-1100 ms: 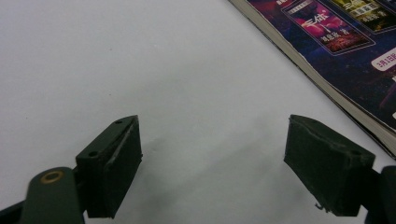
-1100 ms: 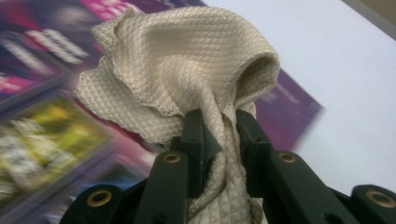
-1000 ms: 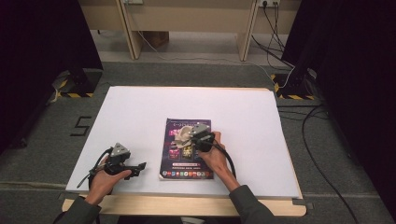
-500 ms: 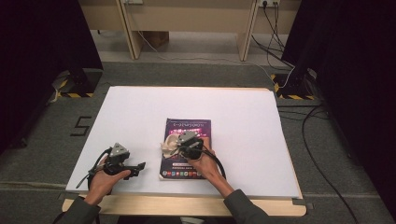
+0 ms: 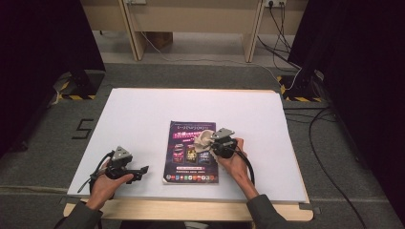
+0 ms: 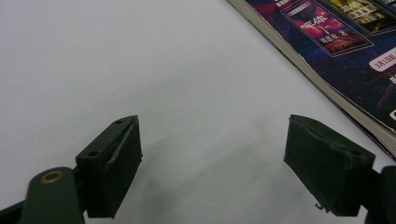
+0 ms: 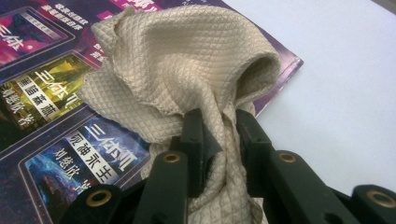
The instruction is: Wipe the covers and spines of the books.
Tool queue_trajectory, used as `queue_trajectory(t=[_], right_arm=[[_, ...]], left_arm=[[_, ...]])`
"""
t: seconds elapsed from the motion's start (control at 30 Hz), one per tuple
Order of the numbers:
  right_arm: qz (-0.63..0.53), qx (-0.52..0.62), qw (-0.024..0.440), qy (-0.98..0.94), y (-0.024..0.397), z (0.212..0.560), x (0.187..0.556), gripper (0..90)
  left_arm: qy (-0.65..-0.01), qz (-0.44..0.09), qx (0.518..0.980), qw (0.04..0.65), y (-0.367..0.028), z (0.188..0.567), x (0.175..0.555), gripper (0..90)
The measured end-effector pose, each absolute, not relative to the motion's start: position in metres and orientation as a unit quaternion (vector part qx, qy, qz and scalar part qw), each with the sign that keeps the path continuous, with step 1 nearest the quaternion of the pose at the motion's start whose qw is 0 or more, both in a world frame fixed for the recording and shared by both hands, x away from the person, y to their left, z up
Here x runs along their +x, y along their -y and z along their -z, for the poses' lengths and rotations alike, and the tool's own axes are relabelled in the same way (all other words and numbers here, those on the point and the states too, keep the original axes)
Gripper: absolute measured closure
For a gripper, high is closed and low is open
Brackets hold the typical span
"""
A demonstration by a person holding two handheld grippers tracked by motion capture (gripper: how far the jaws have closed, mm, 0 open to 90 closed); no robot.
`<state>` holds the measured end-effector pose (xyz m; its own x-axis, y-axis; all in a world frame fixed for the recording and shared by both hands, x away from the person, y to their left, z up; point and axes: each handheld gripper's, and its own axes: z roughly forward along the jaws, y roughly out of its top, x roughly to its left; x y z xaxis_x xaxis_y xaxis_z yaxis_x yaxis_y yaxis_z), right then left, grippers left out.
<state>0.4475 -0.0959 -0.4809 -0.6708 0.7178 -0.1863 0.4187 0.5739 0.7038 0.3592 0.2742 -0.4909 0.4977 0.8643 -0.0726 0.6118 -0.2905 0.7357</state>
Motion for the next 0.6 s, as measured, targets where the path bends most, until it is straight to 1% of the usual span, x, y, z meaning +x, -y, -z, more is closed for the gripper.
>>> queue_trajectory(t=[0.1, 0.2, 0.3, 0.6], right_arm=[[-0.316, 0.329, 0.237, -0.858, 0.091, 0.481, 0.445, 75.8], [-0.322, 0.312, 0.227, -0.865, 0.08, 0.481, 0.437, 75.8], [-0.335, 0.294, 0.204, -0.872, 0.064, 0.482, 0.428, 75.8], [-0.353, 0.225, 0.164, -0.893, 0.018, 0.483, 0.39, 75.7]], left_arm=[[-0.472, -0.173, 0.784, 0.365, -0.274, 0.491, 0.36, 18.4], [-0.471, -0.173, 0.785, 0.364, -0.275, 0.491, 0.36, 18.4], [-0.471, -0.173, 0.784, 0.365, -0.274, 0.491, 0.359, 18.4], [-0.474, -0.174, 0.782, 0.365, -0.275, 0.491, 0.36, 18.4]])
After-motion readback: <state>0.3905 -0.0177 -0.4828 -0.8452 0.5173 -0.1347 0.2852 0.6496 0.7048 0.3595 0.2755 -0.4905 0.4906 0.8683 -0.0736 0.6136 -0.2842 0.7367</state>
